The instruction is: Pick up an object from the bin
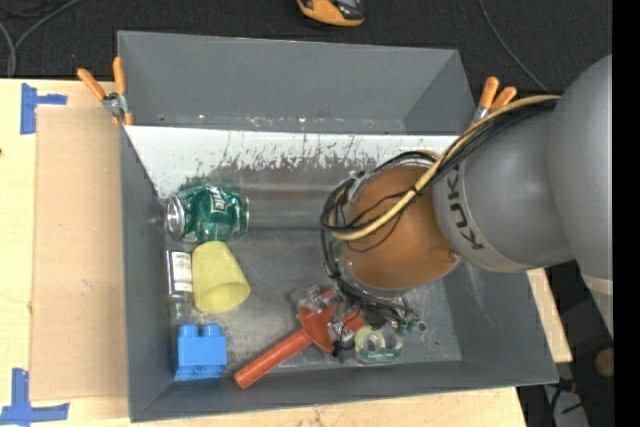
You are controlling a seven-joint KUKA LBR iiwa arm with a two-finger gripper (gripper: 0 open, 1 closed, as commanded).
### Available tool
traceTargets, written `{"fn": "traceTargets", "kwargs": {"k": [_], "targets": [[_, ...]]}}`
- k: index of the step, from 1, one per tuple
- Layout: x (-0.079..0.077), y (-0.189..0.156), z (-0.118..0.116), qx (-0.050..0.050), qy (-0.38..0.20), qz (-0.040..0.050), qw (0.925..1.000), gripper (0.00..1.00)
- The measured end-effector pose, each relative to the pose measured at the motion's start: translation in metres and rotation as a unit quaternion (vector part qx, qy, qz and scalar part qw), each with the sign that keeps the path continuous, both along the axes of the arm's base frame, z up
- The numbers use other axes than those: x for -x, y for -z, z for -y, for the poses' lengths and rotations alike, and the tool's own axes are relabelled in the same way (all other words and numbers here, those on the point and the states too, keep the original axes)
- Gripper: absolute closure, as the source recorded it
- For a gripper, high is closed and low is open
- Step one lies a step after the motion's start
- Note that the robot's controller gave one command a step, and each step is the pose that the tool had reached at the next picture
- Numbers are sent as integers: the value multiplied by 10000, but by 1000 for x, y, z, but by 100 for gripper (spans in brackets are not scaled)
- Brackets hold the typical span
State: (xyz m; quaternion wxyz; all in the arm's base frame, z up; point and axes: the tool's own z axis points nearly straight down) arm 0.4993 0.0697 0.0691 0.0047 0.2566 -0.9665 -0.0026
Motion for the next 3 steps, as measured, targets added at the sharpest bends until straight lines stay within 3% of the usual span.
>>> {"fn": "traceTargets", "kwargs": {"k": [3], "targets": [[1, -76, -1, 1, 18, -13, 10000, 100]]}}
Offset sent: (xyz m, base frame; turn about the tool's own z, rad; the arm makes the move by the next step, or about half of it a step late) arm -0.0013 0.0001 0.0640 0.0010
